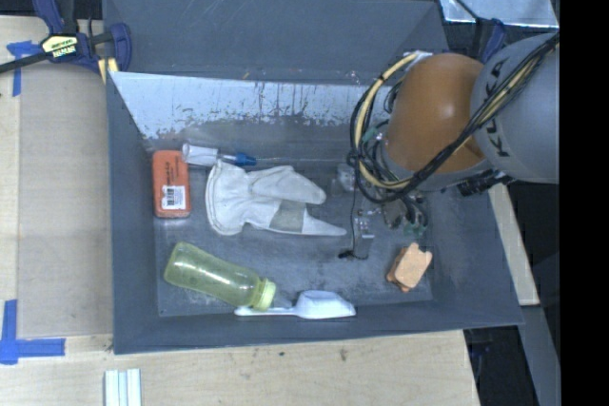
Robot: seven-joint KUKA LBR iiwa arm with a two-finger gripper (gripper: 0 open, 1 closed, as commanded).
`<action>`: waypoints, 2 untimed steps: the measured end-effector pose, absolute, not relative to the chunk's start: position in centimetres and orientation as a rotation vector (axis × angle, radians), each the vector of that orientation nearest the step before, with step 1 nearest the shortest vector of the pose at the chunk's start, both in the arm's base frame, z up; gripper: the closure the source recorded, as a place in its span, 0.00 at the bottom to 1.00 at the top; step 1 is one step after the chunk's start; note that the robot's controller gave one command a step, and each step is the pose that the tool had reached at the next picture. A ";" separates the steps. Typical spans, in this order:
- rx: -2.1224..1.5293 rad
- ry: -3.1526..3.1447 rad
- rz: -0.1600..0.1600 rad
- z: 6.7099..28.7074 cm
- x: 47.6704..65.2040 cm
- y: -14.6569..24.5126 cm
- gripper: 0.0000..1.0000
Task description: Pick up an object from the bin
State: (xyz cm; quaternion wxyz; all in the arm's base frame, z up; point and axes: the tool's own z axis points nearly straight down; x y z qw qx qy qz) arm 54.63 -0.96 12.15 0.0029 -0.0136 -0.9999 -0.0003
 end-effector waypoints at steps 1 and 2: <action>-0.022 -3.157 0.000 13.9 57.5 1.5 0.00; -0.078 -3.148 -0.001 9.1 58.5 3.7 0.00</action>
Offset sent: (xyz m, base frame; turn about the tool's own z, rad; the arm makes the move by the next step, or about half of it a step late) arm 0.0409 0.0548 -0.0447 0.0336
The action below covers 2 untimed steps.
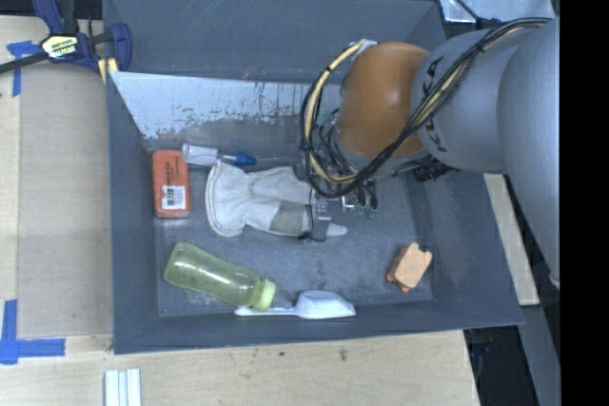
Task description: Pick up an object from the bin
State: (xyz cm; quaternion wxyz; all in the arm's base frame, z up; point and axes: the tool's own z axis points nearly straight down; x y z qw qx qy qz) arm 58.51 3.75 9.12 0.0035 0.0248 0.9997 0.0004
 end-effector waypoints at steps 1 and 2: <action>0.223 3.132 -0.001 7.1 58.8 4.8 0.00; 0.333 3.134 0.000 7.4 61.2 7.6 1.00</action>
Offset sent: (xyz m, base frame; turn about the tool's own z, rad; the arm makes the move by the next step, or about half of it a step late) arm 0.0275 0.0375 -0.0201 0.1660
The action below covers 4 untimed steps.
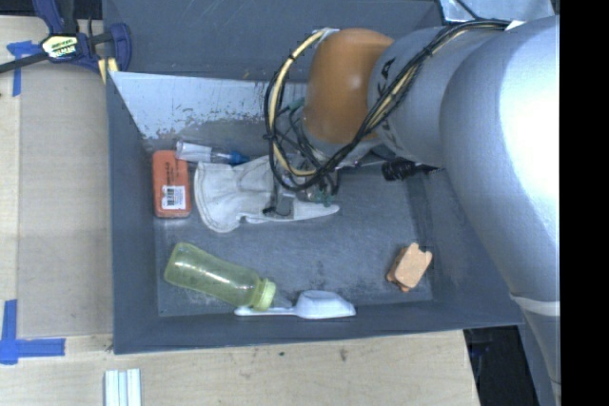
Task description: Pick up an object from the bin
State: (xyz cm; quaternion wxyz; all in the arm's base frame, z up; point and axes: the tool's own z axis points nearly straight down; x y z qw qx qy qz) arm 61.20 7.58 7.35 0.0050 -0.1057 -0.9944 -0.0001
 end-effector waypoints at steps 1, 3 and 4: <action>-0.330 -3.114 0.000 7.4 61.2 7.6 1.00; -0.323 -3.132 -0.003 19.1 60.1 10.4 0.00; -0.387 -3.124 -0.003 14.7 59.9 10.4 0.00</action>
Offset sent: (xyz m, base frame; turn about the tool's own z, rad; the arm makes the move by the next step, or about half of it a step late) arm -0.0128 0.0279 0.1147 -0.0032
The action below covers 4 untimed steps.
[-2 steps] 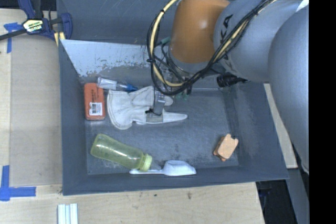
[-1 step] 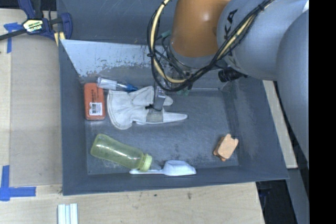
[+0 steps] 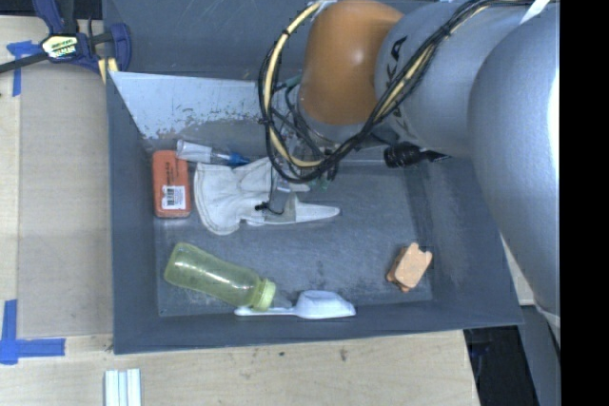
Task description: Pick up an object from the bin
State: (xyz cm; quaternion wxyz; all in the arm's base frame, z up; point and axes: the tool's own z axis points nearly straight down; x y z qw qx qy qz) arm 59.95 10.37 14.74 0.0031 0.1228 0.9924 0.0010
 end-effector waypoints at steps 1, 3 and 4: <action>0.320 3.127 -0.002 12.5 58.7 10.6 0.00; 0.275 3.125 0.000 11.0 58.9 10.0 0.00; 0.373 3.107 0.004 7.4 59.4 11.4 1.00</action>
Offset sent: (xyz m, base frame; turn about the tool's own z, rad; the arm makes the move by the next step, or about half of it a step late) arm -0.0006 0.0057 -0.0131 -0.1078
